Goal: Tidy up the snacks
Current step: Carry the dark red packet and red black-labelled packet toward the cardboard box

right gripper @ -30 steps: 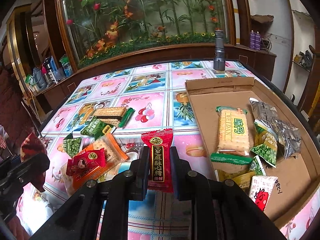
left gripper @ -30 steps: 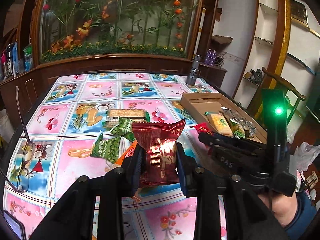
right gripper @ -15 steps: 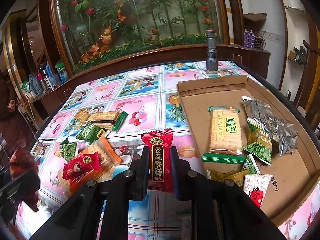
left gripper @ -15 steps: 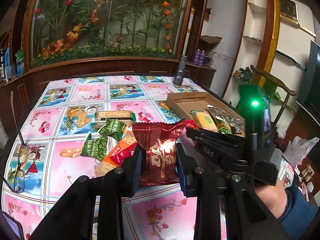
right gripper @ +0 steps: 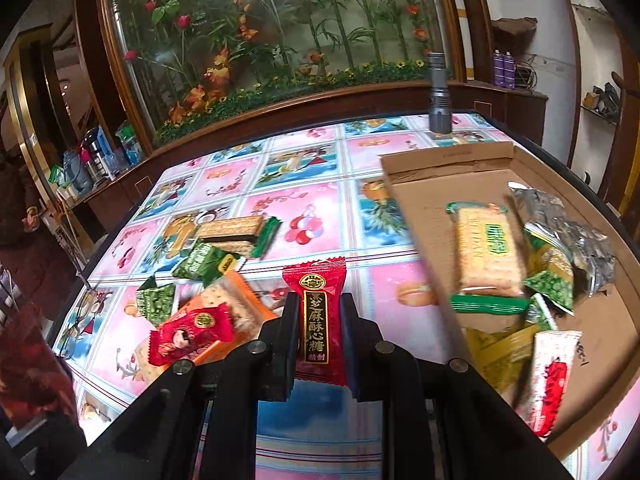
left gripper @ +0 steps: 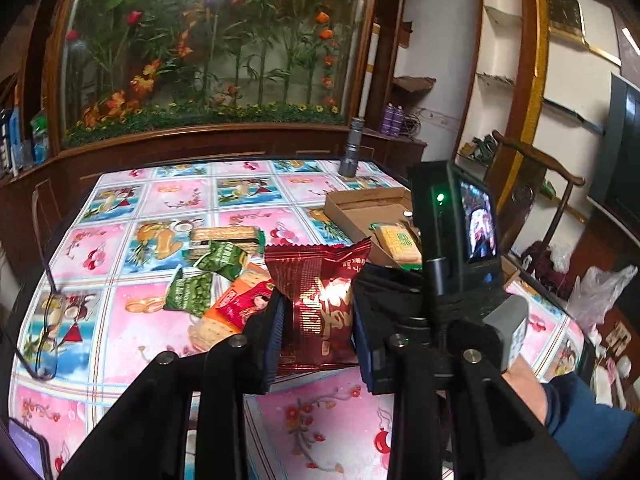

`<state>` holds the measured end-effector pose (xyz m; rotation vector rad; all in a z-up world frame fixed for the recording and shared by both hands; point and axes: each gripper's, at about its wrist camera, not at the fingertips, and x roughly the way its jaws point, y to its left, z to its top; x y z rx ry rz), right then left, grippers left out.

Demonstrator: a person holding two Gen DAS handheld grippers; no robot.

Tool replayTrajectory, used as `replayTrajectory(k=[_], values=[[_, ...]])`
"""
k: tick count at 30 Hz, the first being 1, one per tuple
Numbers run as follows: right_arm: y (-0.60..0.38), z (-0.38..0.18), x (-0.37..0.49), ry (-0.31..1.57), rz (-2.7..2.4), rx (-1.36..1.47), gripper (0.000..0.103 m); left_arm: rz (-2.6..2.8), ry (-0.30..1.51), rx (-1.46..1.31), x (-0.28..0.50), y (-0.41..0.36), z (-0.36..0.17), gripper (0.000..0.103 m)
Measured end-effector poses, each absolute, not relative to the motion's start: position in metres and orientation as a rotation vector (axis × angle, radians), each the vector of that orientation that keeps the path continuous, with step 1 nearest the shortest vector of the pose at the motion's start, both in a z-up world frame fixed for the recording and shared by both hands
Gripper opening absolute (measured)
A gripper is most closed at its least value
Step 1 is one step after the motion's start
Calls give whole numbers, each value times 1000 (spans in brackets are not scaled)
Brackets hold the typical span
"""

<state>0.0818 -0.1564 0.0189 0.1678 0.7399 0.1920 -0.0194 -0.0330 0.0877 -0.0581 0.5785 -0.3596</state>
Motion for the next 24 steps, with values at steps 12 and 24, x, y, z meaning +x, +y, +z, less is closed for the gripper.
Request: replayTrajectory(k=[12,24], values=[[-128,13,91,755,213,133,20,-270,581,-66,-19,-16,89,30],[-130,16,90,742,234,152,20,-245,595,-74,-14,-18,87,30]])
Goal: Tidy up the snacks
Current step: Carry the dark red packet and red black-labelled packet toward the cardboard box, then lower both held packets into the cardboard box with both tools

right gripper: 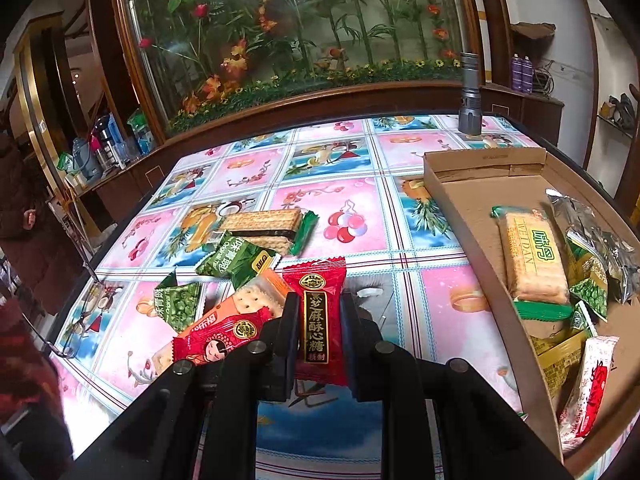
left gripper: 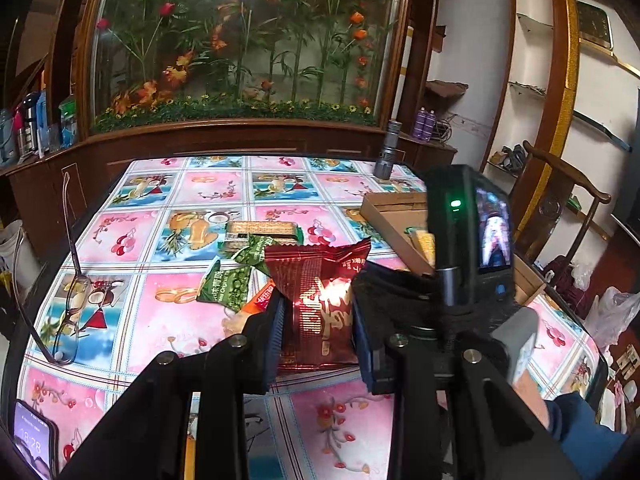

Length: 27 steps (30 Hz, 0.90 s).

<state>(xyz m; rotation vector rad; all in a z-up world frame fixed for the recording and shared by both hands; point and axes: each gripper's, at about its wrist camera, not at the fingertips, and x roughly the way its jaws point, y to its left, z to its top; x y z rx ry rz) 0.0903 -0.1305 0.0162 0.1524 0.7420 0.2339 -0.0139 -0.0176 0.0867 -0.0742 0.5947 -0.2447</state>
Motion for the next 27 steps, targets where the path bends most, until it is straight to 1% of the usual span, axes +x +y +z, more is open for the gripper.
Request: replayTrajectory(k=[15,27], values=[[-145,26,87,720,236,209,21,-165,573,-51,-1,-16,80,30],[-173,50,73,681,310,245,21,-156,590,-61,1,-21,77,30]])
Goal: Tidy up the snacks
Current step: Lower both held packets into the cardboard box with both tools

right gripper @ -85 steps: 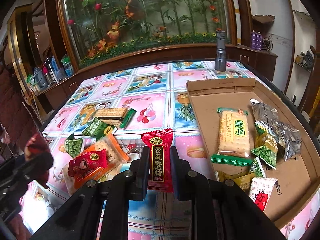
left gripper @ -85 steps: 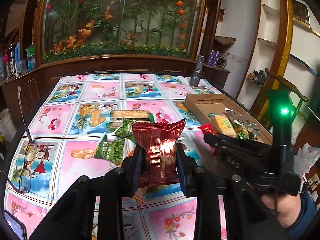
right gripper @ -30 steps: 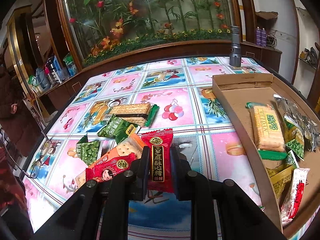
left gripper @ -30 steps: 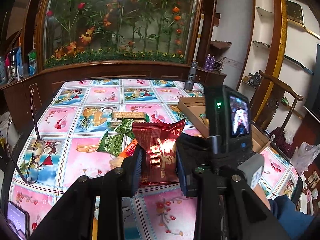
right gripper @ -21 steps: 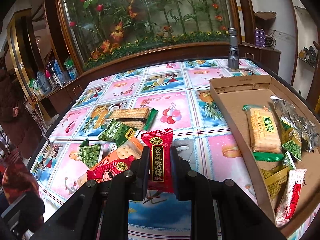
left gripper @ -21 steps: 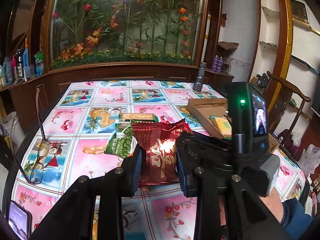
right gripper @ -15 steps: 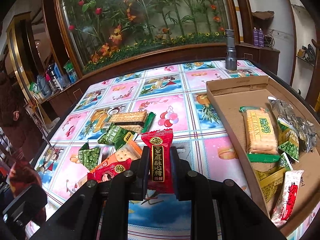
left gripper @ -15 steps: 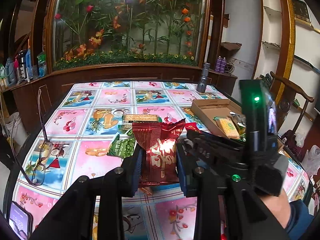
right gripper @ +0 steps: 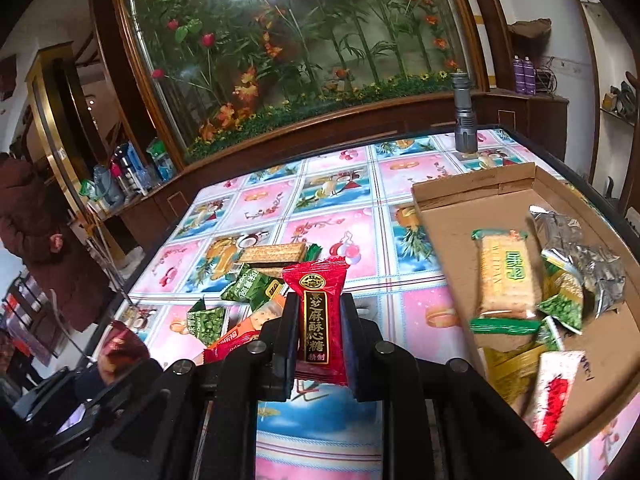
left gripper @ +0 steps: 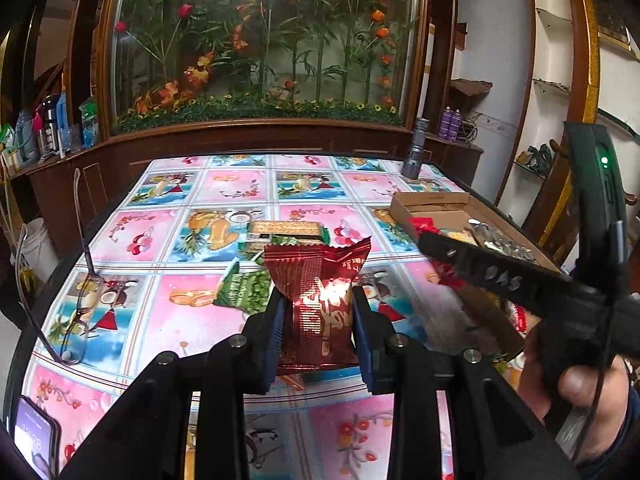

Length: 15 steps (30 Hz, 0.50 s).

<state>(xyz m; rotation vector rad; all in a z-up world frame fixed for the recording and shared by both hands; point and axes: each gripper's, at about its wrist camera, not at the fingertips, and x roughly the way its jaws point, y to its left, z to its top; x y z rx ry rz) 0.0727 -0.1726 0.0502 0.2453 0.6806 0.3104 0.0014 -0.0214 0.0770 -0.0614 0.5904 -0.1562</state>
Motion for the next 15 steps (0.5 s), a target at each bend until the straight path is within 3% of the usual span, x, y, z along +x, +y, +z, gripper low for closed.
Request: replayTrajectory(k=[15], values=[[-272,72,72,598,332,326,21,-307,655,-159,22,-72,88,30]])
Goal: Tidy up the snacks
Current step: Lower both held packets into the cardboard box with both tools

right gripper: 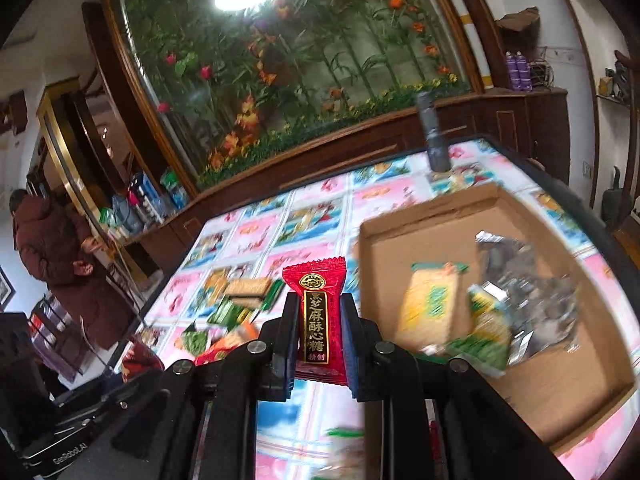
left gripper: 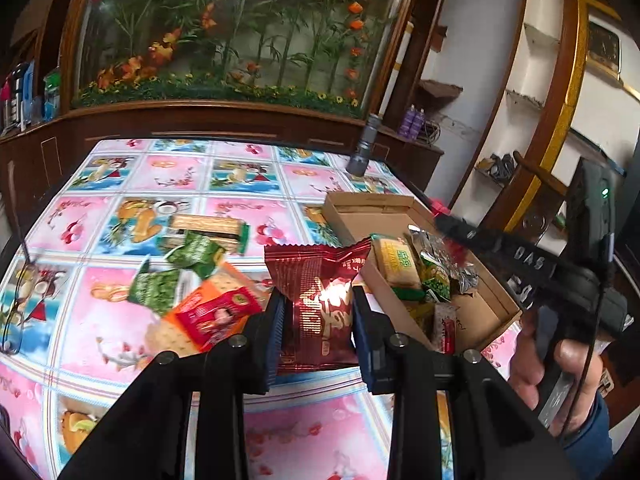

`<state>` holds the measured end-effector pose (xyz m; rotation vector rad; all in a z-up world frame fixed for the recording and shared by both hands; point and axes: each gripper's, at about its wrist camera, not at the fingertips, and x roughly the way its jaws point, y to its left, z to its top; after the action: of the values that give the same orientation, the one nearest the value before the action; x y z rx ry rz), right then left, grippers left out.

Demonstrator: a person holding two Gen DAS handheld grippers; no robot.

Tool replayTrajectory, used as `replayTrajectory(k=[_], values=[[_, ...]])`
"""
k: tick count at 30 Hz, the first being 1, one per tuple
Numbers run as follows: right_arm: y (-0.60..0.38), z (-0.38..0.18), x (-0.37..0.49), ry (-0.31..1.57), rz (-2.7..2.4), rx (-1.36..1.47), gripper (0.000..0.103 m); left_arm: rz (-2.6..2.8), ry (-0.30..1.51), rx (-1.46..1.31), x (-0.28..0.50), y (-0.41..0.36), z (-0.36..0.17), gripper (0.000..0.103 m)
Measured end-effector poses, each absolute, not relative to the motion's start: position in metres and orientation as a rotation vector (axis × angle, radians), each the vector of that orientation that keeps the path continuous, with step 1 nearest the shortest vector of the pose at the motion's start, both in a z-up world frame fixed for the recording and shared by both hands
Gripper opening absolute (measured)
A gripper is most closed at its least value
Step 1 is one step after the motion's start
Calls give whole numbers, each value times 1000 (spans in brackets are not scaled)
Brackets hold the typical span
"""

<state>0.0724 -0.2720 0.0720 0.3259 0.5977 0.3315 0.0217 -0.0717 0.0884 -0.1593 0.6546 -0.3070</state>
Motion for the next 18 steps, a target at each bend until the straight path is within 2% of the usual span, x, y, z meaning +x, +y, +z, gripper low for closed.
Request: replayTrajectory(k=[10,18], values=[[-365,68,84,551,143,429,20,-423,682,-98,49,-164,98,30],[-387,45,99,684,30,456,20,-478,783,-121,71,-221,59,30]])
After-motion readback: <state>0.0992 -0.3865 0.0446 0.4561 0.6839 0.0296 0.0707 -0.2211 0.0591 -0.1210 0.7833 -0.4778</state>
